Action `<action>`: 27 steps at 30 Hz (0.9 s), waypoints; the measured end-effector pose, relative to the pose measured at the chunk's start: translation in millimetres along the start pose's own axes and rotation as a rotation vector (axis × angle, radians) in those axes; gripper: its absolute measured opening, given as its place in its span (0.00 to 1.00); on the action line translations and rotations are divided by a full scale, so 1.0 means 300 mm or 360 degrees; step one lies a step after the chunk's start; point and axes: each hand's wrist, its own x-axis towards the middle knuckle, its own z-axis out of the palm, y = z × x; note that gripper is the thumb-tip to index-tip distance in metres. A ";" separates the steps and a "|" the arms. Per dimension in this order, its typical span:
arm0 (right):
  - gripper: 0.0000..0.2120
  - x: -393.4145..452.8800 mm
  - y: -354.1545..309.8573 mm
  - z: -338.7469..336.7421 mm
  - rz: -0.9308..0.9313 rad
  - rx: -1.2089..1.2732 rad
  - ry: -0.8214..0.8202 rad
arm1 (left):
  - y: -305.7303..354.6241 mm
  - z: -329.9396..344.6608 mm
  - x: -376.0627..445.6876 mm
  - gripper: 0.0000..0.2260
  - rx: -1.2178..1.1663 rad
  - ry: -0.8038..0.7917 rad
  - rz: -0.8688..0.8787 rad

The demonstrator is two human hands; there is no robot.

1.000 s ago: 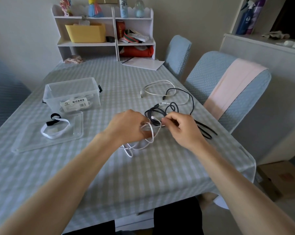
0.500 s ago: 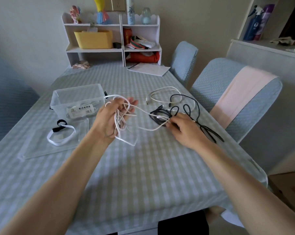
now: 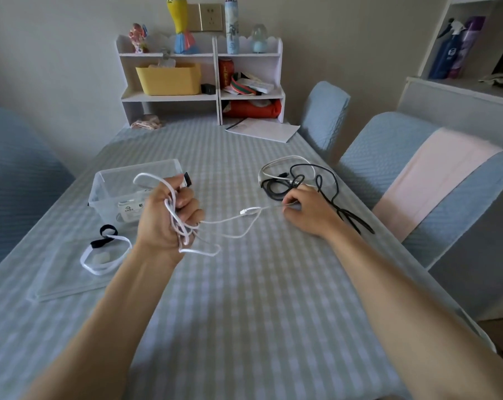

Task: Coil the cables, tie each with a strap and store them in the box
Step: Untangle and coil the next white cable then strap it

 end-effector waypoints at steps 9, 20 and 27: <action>0.16 -0.005 -0.046 0.014 -0.0113 -0.0199 0.0216 | -0.053 0.000 -0.016 0.08 0.1000 0.0176 0.0229; 0.06 -0.128 -0.259 0.012 -0.0228 0.0501 0.0329 | -0.181 0.048 -0.021 0.30 0.2550 -0.0199 0.0633; 0.06 -0.159 -0.227 -0.002 -0.0259 0.0488 0.0144 | -0.140 0.011 -0.007 0.08 0.1815 0.0042 0.0560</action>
